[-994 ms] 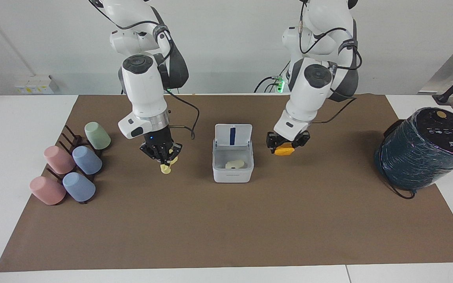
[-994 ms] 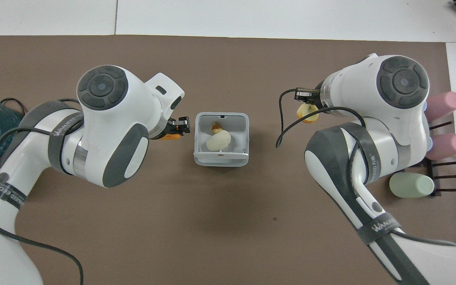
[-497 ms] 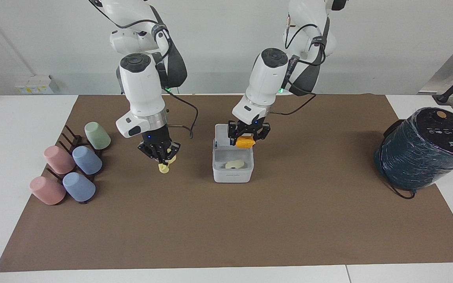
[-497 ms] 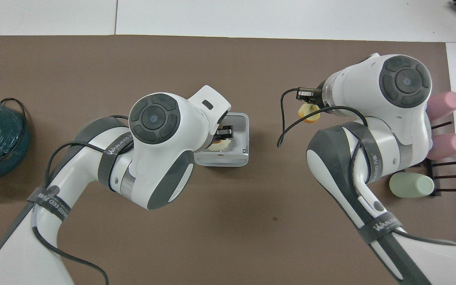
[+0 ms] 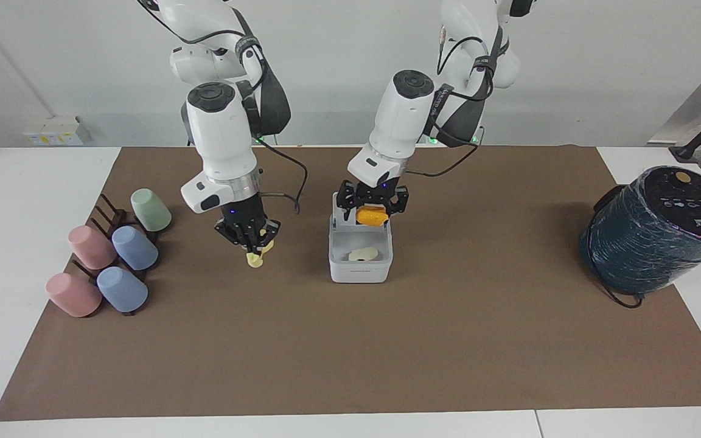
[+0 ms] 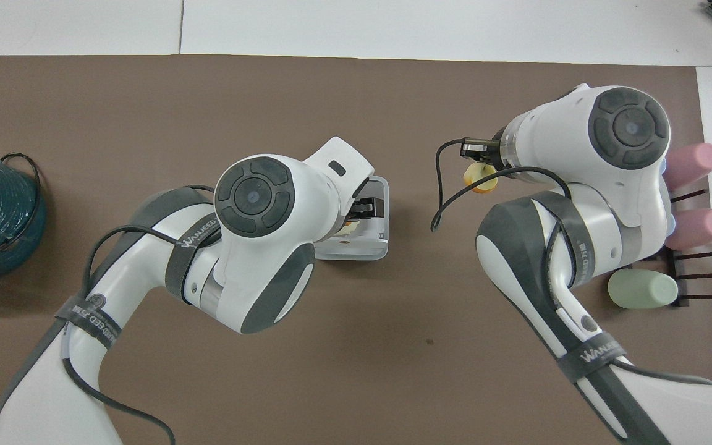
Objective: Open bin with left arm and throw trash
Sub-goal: 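Lower the orange snack into the open bin with the left gripper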
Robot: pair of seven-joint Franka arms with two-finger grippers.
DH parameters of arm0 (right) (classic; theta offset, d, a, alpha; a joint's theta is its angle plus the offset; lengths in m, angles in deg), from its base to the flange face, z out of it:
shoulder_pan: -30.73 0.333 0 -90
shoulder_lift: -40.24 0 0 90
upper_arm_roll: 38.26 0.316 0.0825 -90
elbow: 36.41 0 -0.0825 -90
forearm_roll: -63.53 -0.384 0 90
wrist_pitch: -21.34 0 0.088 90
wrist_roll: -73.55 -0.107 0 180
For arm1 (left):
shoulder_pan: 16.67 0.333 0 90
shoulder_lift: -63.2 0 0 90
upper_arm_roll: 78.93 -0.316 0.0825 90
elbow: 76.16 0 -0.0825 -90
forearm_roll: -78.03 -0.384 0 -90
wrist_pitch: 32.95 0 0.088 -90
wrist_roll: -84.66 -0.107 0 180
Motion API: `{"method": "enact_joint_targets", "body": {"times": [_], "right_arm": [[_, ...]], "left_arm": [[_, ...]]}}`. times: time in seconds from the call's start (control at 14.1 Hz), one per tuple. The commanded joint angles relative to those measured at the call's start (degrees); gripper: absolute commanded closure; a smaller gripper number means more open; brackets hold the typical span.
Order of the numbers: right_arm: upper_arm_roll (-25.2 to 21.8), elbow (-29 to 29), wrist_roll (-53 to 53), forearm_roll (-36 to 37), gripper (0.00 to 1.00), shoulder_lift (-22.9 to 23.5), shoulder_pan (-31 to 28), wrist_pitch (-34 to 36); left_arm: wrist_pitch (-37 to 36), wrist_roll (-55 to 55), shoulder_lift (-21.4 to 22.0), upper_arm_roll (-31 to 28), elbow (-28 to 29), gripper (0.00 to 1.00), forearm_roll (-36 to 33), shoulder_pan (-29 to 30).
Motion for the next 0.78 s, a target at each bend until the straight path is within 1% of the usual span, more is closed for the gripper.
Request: {"method": "enact_joint_targets", "body": {"times": [0.0,0.21,0.28,0.36,0.71], "right_arm": [[0.60,0.62,0.59,-0.27,1.00,-0.72,-0.17,0.14],[0.60,0.62,0.50,-2.03,1.00,-0.45,0.19,-0.31],[0.60,0.70,0.50,-2.03,1.00,-0.45,0.36,-0.31],[0.60,0.70,0.50,-2.12,1.00,-0.45,0.45,-0.31],[0.69,0.79,0.50,-2.12,1.00,-0.10,0.80,-0.39]], "left_arm": [[0.72,0.24,-0.19,-0.89,-0.42,0.00,0.94,-0.94],[3.35,0.24,-0.37,-0.89,-0.68,0.00,1.12,-0.76],[5.89,0.41,-0.98,-0.89,-0.25,0.00,2.16,-1.02],[6.52,0.85,-0.98,-0.98,0.54,0.00,2.26,-1.46],[7.58,0.85,-1.16,-0.98,0.63,0.00,2.53,-1.38]]}}
